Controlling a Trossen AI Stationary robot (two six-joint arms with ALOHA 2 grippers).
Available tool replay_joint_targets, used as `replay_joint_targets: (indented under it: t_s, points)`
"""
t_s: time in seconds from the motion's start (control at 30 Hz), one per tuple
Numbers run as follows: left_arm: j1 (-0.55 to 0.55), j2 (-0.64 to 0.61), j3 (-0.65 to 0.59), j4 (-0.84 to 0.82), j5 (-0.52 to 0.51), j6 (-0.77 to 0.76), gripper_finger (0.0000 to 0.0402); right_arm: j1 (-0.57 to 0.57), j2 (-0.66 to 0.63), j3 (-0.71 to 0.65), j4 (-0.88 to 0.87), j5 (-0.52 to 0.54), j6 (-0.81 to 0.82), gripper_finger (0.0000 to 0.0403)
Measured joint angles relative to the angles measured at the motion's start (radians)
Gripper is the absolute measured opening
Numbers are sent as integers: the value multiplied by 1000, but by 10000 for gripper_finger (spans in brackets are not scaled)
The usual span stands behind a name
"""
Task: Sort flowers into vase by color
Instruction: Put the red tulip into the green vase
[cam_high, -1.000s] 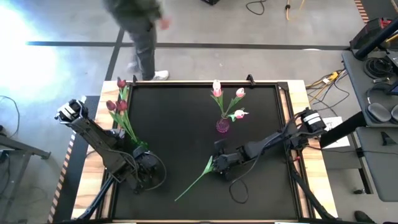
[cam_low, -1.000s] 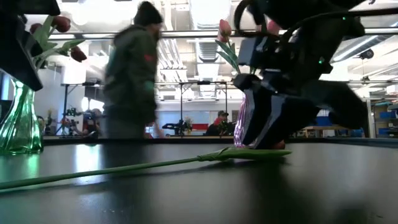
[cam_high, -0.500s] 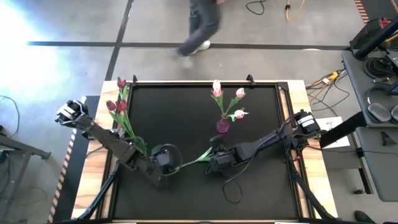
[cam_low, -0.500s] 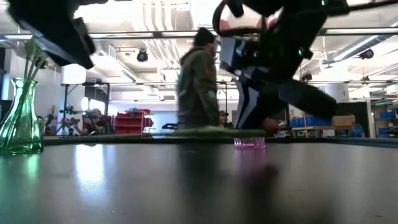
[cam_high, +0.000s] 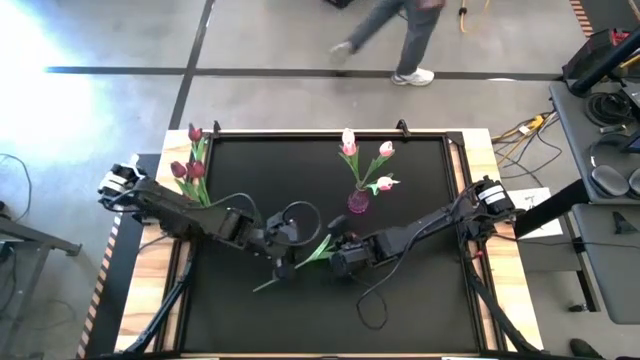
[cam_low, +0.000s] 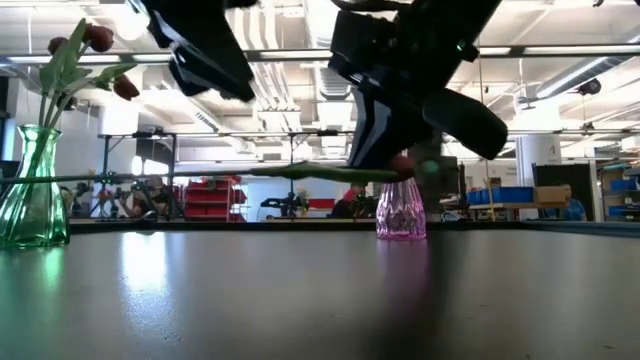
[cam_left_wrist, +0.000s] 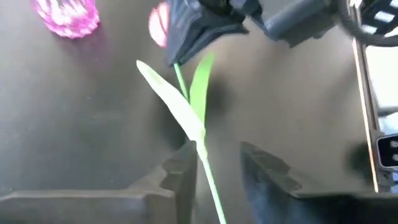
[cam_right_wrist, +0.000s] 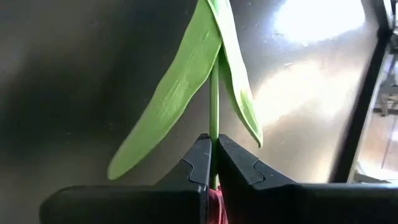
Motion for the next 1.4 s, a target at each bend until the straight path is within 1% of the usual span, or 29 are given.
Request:
replay_joint_targets:
  t_s: [0.1,0.17,0.33,0.53,0.73,0.9,1.0,1.2,1.3,1.4]
  points:
    - [24,79,61,-66,36,8,131,0,0,9,4,24,-14,13]
    - [33,136,108,-124,36,24,141,0,0,11,4,36,-15,13]
    - [45,251,227,-227,28,75,155,5,0,17,9,48,-17,13]
    - [61,331,328,-344,-3,112,170,22,0,17,15,74,-25,13]
    - [65,346,337,-349,11,126,174,29,0,16,21,74,-25,13]
    - [65,346,324,-327,119,133,170,30,0,17,28,74,-32,13]
    - [65,346,310,-303,165,140,170,30,0,17,30,74,-33,13]
    - [75,346,287,-288,164,147,168,31,-1,23,34,74,-39,13]
    - [78,346,287,-287,163,147,151,31,-1,23,34,74,-39,13]
    - [78,346,286,-288,179,151,105,31,-1,23,34,74,-35,13]
